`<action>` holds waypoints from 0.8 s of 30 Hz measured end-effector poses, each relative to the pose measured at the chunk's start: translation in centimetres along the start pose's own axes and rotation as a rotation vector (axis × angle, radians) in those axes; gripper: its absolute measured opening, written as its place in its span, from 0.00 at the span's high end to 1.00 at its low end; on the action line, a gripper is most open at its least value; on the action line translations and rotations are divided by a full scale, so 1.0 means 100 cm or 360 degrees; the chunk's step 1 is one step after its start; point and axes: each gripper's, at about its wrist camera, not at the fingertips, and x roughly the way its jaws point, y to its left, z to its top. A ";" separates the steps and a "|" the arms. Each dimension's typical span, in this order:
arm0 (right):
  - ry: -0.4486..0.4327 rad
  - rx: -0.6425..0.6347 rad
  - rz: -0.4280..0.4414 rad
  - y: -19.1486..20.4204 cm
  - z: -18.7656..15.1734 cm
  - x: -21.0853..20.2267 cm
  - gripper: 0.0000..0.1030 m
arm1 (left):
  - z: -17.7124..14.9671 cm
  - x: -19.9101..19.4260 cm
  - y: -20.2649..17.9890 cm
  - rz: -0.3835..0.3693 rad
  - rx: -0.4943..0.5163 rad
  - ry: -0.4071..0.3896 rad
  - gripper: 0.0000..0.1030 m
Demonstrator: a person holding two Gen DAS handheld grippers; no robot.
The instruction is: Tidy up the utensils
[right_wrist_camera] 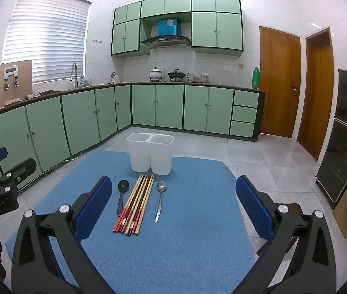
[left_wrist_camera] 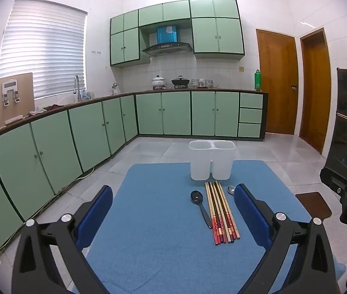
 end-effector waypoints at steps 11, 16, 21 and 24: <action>0.0004 0.0000 0.0001 0.000 -0.003 0.002 0.05 | 0.000 0.001 -0.002 0.0002 0.0003 0.0000 0.06; 0.0004 0.0001 0.0000 0.000 -0.003 0.002 0.05 | 0.000 0.001 -0.003 0.0005 0.0002 -0.0003 0.06; 0.0006 0.0000 0.0000 0.000 -0.003 0.002 0.05 | -0.001 0.002 0.000 0.0007 0.0002 -0.0003 0.06; 0.0005 0.0002 0.0001 0.000 -0.002 0.002 0.05 | -0.002 0.003 0.000 0.0009 0.0003 -0.0006 0.06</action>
